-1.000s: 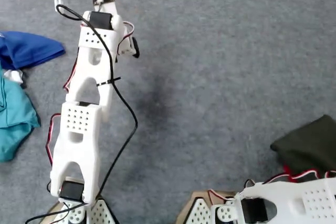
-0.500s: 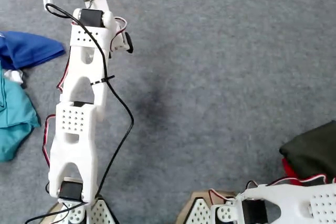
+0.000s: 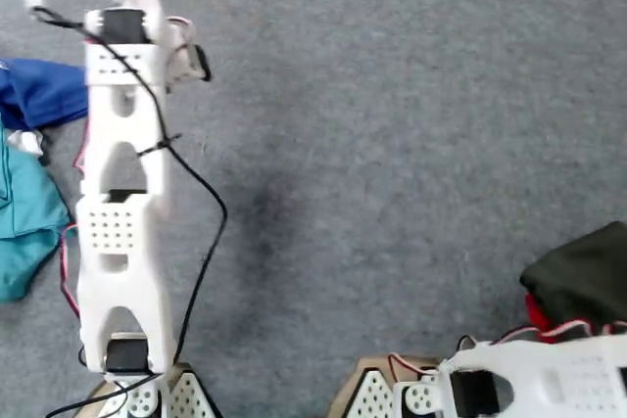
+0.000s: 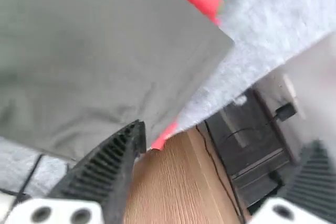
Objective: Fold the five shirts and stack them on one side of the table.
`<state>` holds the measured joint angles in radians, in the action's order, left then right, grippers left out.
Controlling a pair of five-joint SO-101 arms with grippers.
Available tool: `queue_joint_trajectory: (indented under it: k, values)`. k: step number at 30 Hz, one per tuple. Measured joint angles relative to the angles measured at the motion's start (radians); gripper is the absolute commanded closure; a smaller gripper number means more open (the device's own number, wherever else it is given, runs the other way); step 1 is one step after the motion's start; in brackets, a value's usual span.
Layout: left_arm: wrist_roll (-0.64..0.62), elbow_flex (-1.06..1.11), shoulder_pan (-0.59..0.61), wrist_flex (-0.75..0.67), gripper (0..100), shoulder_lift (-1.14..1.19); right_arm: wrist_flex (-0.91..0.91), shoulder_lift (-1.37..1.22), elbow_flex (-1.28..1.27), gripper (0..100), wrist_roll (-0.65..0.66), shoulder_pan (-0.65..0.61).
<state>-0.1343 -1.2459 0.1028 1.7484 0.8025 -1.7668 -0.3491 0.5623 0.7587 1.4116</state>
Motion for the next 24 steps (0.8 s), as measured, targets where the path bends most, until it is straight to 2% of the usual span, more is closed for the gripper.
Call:
queue_joint_trajectory:
  k: [2,3,5,10,16,18,21,24]
  values:
    - [0.026,0.0,0.058,0.0,77,-0.015,0.0,0.071,-0.086,97.7,0.0,-0.066]
    - [0.044,0.0,0.091,0.0,77,-0.02,0.0,0.11,-0.132,99.8,-0.005,-0.106]
    - [0.089,0.0,0.157,0.0,77,-0.028,0.0,0.186,-0.221,97.1,-0.034,-0.19]
    - [0.183,0.0,0.339,0.0,77,-0.034,0.0,0.348,-0.381,99.3,-0.12,-0.427]
    - [0.278,-0.029,0.566,0.0,77,-0.035,0.0,0.404,-0.468,99.3,-0.235,-0.744]
    - [0.304,-0.031,0.632,0.0,81,-0.035,0.0,0.404,-0.47,99.3,-0.282,-0.841]
    - [0.313,-0.031,0.726,-0.026,93,-0.035,0.0,0.396,-0.47,99.3,-0.351,-0.965]
    - [0.338,-0.031,0.802,-0.055,96,-0.017,0.0,0.371,-0.47,99.3,-0.388,-1.06]
